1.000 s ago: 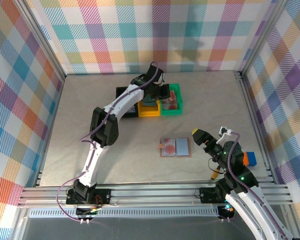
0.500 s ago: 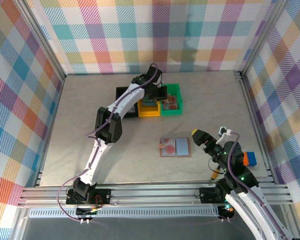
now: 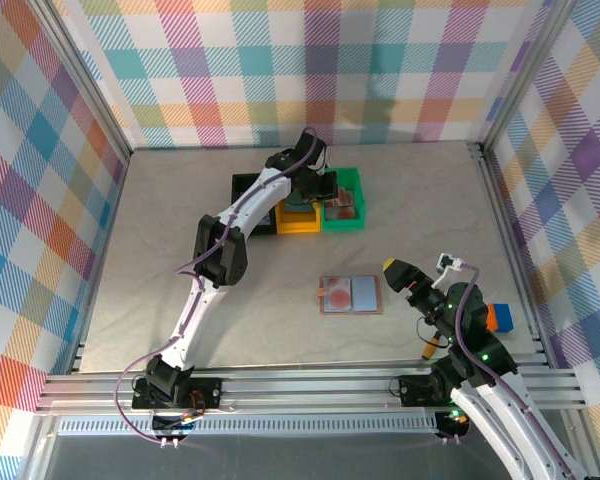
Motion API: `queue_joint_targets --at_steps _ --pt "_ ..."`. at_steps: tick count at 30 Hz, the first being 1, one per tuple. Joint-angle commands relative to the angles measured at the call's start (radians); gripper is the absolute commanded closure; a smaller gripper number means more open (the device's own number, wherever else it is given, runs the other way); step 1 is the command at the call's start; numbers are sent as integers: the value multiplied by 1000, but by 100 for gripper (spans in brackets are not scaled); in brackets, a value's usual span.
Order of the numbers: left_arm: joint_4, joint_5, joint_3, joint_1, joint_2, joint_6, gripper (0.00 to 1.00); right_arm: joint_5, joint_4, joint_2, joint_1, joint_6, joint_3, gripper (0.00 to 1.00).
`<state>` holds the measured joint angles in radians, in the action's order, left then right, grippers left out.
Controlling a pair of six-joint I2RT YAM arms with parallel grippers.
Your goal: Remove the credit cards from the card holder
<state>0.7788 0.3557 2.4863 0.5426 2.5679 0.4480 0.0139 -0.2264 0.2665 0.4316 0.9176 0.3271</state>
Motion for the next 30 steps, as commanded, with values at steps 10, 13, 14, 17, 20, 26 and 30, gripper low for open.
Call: queue_joint_targets --at_steps 10,13,14,17,20,26,30 --pt "33 32 30 13 62 12 97 -17 2 -33 -2 -25 -2 1" --pt "36 31 31 13 64 12 96 -19 2 -36 -2 -22 -3 1" --pt "36 29 30 13 65 11 96 -19 1 -35 -2 -23 -3 1" --pt "40 26 32 13 67 8 93 -19 0 -37 -3 -23 -3 1" --pt "45 20 36 13 67 3 88 -20 2 -36 -1 -24 -3 1" --pt "60 5 53 10 63 -9 80 -20 -2 -37 -2 -22 -5 1" --pt "72 -6 70 7 63 -14 73 -20 -1 -37 -2 -21 -5 1"
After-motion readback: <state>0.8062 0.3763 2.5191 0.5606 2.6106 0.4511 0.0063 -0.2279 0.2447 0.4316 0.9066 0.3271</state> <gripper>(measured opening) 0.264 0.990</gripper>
